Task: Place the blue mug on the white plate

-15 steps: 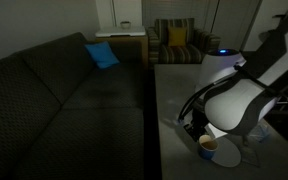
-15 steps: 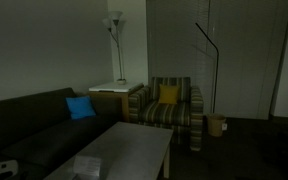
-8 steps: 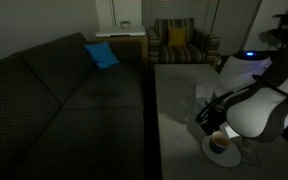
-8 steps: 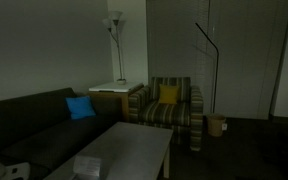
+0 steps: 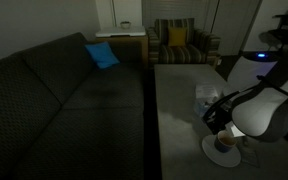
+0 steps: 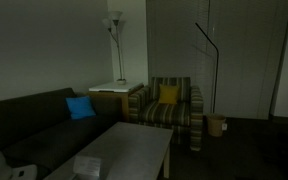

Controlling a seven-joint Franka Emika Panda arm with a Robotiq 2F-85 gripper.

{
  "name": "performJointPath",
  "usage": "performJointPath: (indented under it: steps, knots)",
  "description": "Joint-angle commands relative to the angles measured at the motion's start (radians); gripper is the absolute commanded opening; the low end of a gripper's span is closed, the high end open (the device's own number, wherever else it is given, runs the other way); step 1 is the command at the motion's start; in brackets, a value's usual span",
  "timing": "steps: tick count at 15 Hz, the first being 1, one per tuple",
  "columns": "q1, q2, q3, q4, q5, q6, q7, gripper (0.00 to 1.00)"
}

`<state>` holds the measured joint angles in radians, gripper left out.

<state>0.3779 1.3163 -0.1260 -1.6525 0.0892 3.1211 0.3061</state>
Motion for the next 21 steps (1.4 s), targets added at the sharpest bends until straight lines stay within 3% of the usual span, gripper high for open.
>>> performJointPath:
  steps: [1,7,13,21]
  knots:
    - [-0.049,0.008,0.033,0.007,0.014,0.013,-0.033,0.03]
    - [-0.112,0.08,0.072,0.085,0.029,0.024,-0.03,0.03]
    - [-0.198,0.141,0.164,0.183,0.014,-0.005,-0.085,0.03]
    - [-0.214,0.112,0.178,0.179,0.014,-0.109,-0.1,0.03]
